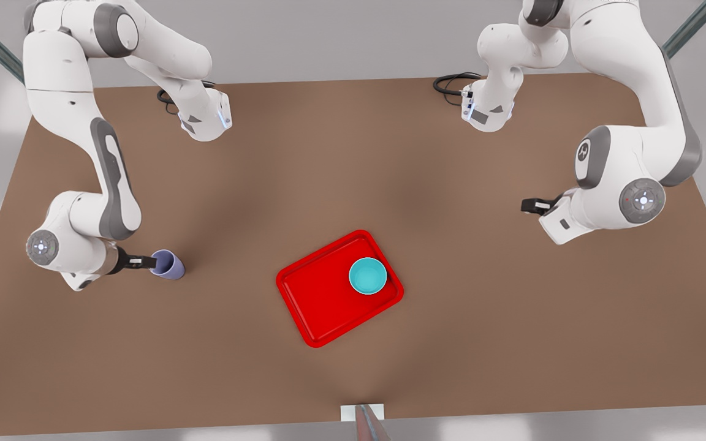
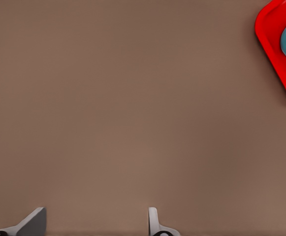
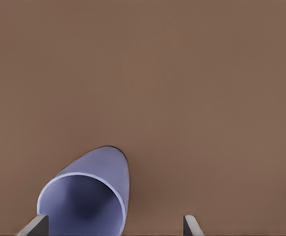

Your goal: Place the bowl on the tray with the left arm and the cup on the tray with the right arm

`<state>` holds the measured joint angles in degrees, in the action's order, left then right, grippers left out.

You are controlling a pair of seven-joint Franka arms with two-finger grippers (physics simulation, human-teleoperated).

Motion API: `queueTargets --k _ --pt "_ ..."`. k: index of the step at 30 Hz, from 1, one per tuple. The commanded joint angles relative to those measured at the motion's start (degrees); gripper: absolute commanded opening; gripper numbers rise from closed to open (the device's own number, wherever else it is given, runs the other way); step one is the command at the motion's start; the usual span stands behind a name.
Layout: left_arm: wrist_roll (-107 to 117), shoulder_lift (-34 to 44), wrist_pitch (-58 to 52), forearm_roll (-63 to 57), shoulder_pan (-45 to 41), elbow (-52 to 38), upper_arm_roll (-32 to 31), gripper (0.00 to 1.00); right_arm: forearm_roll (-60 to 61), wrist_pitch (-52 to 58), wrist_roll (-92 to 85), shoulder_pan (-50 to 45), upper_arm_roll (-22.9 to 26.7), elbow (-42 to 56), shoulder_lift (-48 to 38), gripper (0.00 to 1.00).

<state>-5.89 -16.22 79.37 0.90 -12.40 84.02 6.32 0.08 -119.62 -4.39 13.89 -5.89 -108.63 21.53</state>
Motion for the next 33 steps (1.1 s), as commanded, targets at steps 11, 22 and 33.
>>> queueTargets --k 11,22,33 --pt "0.00 -0.39 0.09 0.15 0.01 -0.09 -0.08 1.00 -0.08 0.00 -0.35 0.00 0.00 0.00 2.46 1.00" --pt "0.00 -0.83 0.09 0.06 0.01 0.00 -0.08 1.00 -0.08 1.14 -0.09 -0.09 0.00 0.00 4.13 0.84" --pt "0.00 -0.91 0.18 0.15 0.01 0.00 -0.08 1.00 -0.08 1.05 -0.35 -0.18 0.00 0.79 5.97 0.38"
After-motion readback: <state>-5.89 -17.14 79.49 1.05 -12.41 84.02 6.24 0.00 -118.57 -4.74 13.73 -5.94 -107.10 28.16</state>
